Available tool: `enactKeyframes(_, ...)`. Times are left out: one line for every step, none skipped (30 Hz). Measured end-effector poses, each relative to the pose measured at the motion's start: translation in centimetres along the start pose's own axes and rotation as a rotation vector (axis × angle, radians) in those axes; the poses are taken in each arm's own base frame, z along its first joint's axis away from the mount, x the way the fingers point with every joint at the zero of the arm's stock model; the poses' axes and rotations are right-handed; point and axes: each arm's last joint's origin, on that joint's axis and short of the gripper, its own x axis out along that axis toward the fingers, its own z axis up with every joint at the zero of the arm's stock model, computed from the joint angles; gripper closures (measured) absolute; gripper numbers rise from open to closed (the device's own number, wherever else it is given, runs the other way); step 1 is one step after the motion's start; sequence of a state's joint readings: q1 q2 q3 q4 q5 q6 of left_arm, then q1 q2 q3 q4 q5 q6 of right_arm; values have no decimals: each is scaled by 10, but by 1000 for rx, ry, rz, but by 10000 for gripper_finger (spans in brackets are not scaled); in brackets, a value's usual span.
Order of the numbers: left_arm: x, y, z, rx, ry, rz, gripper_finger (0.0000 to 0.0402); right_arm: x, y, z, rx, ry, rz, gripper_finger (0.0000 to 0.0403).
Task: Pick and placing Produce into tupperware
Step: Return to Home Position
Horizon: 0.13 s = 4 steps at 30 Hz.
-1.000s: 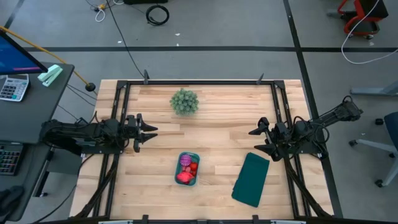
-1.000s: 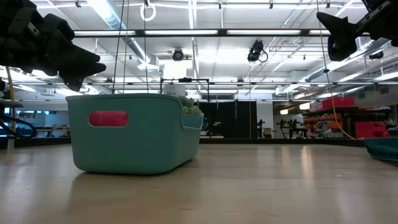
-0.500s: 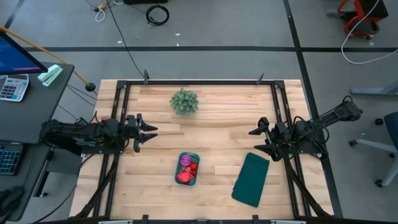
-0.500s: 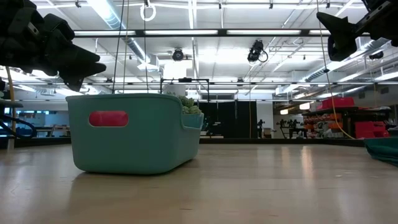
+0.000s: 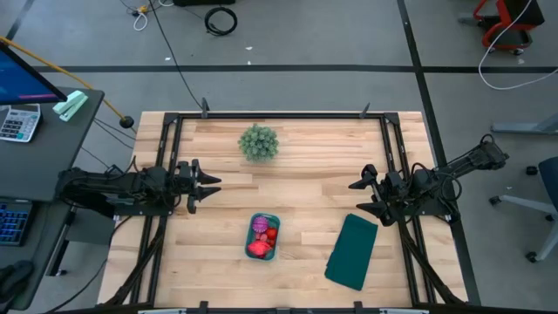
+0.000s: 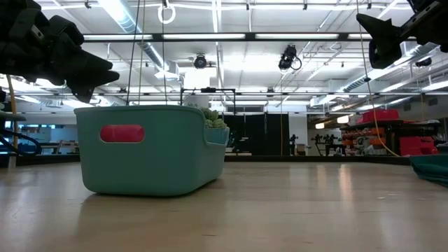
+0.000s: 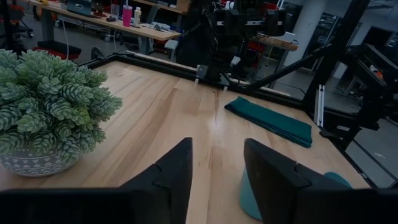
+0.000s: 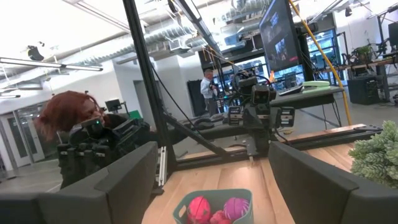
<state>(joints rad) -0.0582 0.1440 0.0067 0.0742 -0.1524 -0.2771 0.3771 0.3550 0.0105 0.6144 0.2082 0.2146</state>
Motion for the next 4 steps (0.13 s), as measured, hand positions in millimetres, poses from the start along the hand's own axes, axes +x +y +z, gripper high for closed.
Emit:
enactKeyframes(0,0,0,0,0,0,248,0,0,0,0,1,0,86)
enactKeyframes(0,0,0,0,0,0,247,0,0,0,0,0,0,86)
enactKeyframes(0,0,0,0,0,0,246,0,0,0,0,0,0,86)
enactKeyframes(0,0,0,0,0,0,245,0,0,0,0,0,0,86)
